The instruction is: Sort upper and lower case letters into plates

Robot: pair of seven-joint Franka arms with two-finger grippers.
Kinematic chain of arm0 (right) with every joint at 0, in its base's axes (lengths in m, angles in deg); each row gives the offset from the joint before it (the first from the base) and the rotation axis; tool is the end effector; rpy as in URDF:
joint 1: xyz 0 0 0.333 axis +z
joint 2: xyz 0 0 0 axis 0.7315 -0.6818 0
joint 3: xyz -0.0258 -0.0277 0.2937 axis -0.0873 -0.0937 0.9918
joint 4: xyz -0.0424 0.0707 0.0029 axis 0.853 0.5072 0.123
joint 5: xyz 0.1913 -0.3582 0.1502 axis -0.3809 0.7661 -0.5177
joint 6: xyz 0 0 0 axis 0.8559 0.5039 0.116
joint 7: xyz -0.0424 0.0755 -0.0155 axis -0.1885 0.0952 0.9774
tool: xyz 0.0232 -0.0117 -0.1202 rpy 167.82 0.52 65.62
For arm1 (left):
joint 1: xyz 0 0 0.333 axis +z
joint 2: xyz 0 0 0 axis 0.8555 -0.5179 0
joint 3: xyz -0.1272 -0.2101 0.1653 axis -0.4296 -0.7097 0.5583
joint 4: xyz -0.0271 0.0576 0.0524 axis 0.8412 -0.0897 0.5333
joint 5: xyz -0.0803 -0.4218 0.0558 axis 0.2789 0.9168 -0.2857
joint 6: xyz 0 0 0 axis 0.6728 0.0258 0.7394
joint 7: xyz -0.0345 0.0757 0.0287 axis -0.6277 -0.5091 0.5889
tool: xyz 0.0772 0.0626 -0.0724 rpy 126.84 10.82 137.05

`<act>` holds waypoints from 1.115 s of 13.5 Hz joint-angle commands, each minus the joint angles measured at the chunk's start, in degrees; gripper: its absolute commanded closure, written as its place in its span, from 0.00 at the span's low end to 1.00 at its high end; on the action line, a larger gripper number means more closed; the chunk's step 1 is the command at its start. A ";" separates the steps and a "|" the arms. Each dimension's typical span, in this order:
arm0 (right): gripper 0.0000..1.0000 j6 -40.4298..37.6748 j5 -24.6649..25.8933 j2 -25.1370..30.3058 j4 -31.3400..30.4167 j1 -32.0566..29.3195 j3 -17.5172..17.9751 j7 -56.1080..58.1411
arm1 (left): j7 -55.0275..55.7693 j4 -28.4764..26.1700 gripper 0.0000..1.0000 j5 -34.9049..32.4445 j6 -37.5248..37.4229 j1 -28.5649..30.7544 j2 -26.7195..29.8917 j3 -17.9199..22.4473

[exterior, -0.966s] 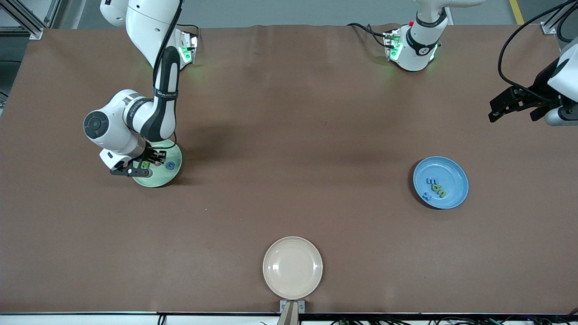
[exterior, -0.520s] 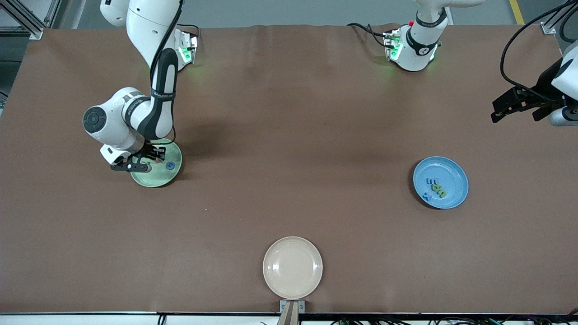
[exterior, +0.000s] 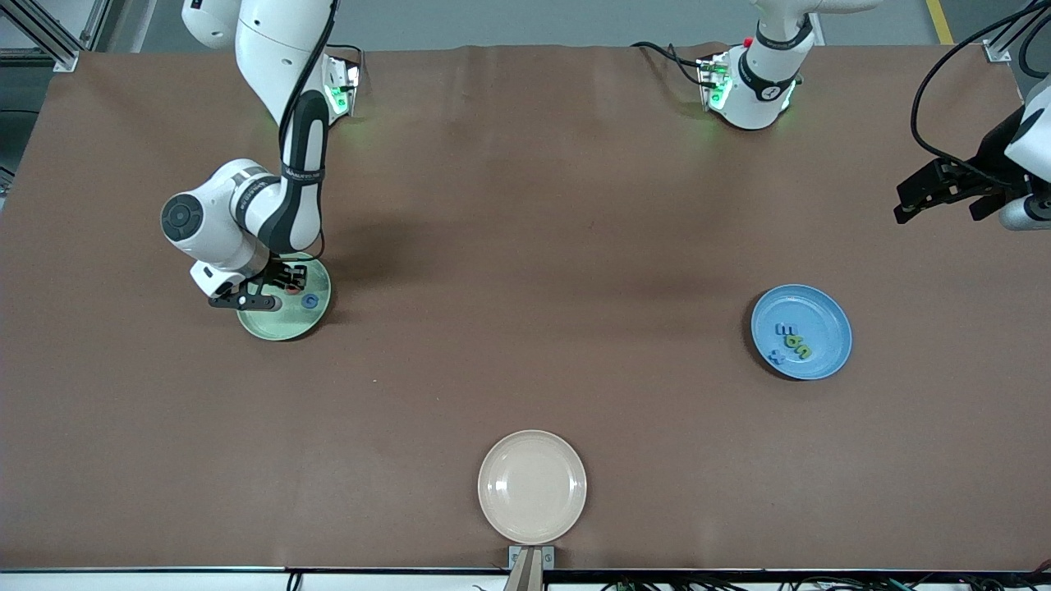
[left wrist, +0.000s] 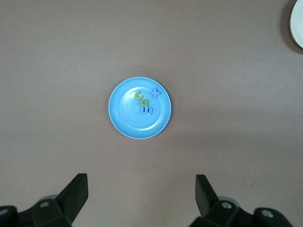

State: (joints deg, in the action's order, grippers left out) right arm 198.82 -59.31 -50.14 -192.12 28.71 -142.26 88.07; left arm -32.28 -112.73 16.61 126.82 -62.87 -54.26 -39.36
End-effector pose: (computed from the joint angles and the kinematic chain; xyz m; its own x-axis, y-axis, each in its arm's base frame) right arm 0.4927 -0.0036 0.1307 0.9951 -0.0475 -0.0865 -0.0485 -0.9988 -0.0094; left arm 0.5875 -0.0349 0.5981 0.9993 0.0269 0.0271 0.0269 -0.9996 0.0014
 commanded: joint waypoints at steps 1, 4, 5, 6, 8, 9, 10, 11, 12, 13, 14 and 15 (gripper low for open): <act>0.00 0.87 -1.81 2.36 -1.40 -0.22 0.29 1.74 | -0.22 0.56 0.00 -0.02 0.04 0.10 -0.30 -0.02; 0.00 0.08 -1.02 2.71 0.70 0.13 -1.63 1.48 | -0.31 1.17 0.00 -0.02 0.13 0.10 -0.92 -0.02; 0.00 -1.49 -0.32 2.54 2.36 -0.13 -2.77 1.30 | -0.22 1.35 0.00 -0.02 0.13 0.19 -1.01 -0.02; 0.00 -3.85 0.73 2.45 4.73 -0.66 -4.00 0.86 | -0.13 1.35 0.00 0.07 0.13 0.10 -1.01 -0.02; 0.00 -10.61 4.32 2.36 10.08 -3.81 -6.55 0.25 | 0.22 1.35 0.00 0.07 0.04 0.10 -1.01 -0.02; 0.00 -14.91 7.04 2.36 13.77 -6.52 -6.91 -2.10 | 0.04 1.35 0.00 0.07 0.04 0.10 -1.01 -0.02; 0.00 -17.74 8.55 2.36 16.24 -8.03 -6.92 -4.30 | -0.04 1.35 0.00 0.07 -0.05 0.10 -0.92 -0.02; 0.00 -18.55 9.87 2.36 18.27 -9.26 -6.92 -6.15 | -0.04 1.44 0.00 0.07 -0.05 0.10 -0.83 -0.02; 0.00 -18.82 11.97 2.27 21.51 -11.97 -5.96 -8.61 | 0.04 1.44 0.00 0.07 -0.22 0.10 -0.74 -0.02; 0.00 -20.91 13.91 2.36 25.11 -14.70 -3.95 -10.98 | 0.30 1.35 0.00 -0.02 -0.31 0.10 -0.57 -0.02; 0.00 -25.80 16.36 2.44 30.10 -17.95 -2.10 -13.44 | 0.13 1.35 0.00 -0.02 -0.40 0.10 -0.39 -0.02; 0.00 -31.16 18.82 2.45 35.64 -20.85 -1.65 -15.47 | -0.04 1.44 0.00 -0.02 -0.40 0.19 -0.30 0.06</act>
State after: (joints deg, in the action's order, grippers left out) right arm 174.66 -45.21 -49.45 -165.47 13.75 -147.11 77.62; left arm -32.28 -112.17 16.61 126.87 -62.87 -54.72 -39.35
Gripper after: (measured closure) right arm 0.000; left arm 0.000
